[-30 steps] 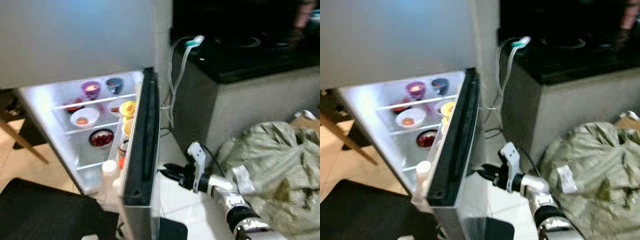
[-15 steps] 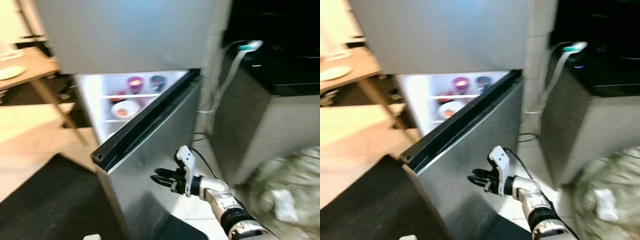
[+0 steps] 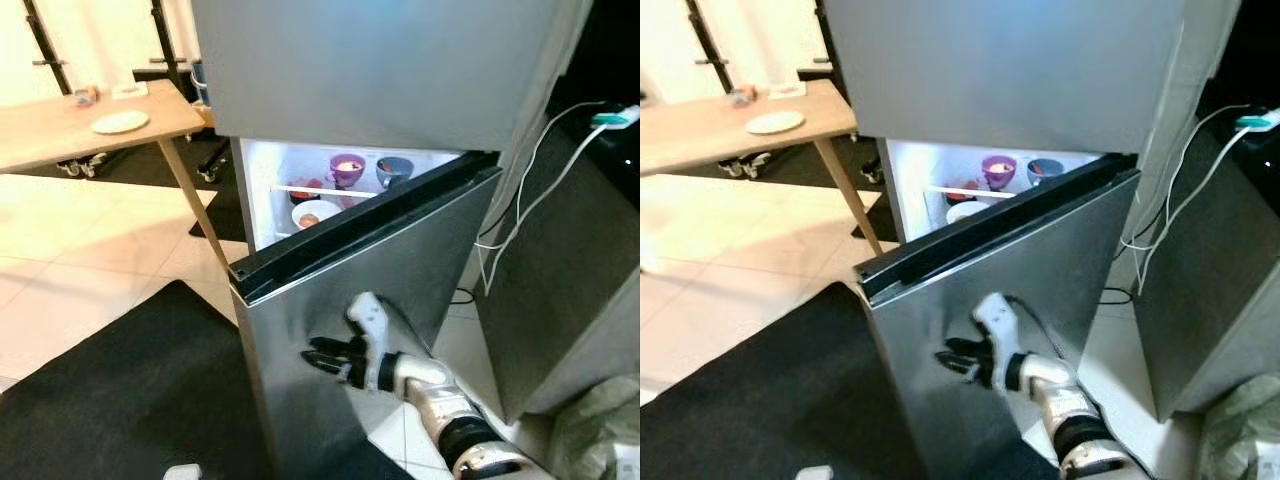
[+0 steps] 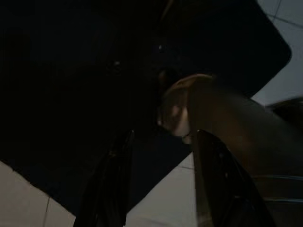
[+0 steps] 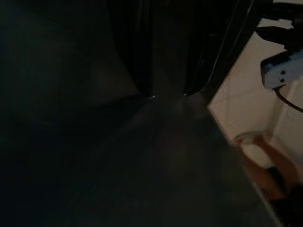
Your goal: Restocking fridge
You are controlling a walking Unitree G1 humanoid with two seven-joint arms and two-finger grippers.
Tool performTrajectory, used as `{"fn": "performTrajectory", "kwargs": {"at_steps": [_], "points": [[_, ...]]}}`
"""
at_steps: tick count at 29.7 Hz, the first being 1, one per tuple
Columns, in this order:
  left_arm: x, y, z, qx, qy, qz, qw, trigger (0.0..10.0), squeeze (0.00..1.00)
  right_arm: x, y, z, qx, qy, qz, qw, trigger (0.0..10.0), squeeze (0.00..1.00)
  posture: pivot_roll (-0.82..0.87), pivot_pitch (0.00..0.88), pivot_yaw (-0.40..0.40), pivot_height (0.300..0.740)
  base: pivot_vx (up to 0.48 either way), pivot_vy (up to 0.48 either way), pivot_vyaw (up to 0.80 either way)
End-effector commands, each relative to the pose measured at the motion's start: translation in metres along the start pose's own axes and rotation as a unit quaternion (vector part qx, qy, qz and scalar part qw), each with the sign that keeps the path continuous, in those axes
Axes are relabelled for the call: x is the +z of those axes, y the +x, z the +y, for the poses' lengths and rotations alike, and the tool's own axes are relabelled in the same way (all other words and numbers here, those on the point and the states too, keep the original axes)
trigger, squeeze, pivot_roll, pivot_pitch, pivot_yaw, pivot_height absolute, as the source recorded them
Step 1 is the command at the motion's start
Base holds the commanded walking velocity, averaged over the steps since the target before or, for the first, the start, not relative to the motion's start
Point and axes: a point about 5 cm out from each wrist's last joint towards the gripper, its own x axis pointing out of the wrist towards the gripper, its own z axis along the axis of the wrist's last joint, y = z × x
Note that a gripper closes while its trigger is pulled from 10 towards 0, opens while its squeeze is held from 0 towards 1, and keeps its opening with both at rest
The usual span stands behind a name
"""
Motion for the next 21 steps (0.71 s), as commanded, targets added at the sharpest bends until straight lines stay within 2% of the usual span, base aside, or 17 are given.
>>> {"fn": "performTrajectory", "kwargs": {"at_steps": [1, 8, 13, 21], "points": [[-0.007, -0.001, 0.001, 0.004, 0.002, 0.012, 1.000, 10.0, 0.00, 0.002, 0.000, -0.002, -0.008, -0.009, 0.001, 1.000, 10.0, 0.00, -0.02, 0.035, 0.026, 0.740, 0.000, 0.000, 0.74], [-0.008, -0.001, 0.000, 0.001, 0.012, 0.017, 1.000, 10.0, 0.00, 0.003, 0.001, -0.005, -0.027, -0.011, 0.004, 1.000, 10.0, 0.00, -0.03, 0.030, 0.021, 0.740, 0.000, 0.000, 0.74], [-0.009, -0.001, -0.002, -0.002, 0.008, 0.019, 1.000, 10.0, 0.00, 0.006, -0.001, -0.013, -0.073, -0.027, 0.007, 0.997, 10.0, 0.00, -0.03, 0.031, 0.018, 0.740, 0.000, 0.000, 0.73], [-0.009, -0.001, -0.003, -0.002, 0.006, 0.019, 1.000, 10.0, 0.00, 0.007, -0.001, -0.015, -0.086, -0.029, 0.009, 0.996, 10.0, 0.00, -0.03, 0.032, 0.018, 0.740, 0.000, 0.000, 0.71]]}}
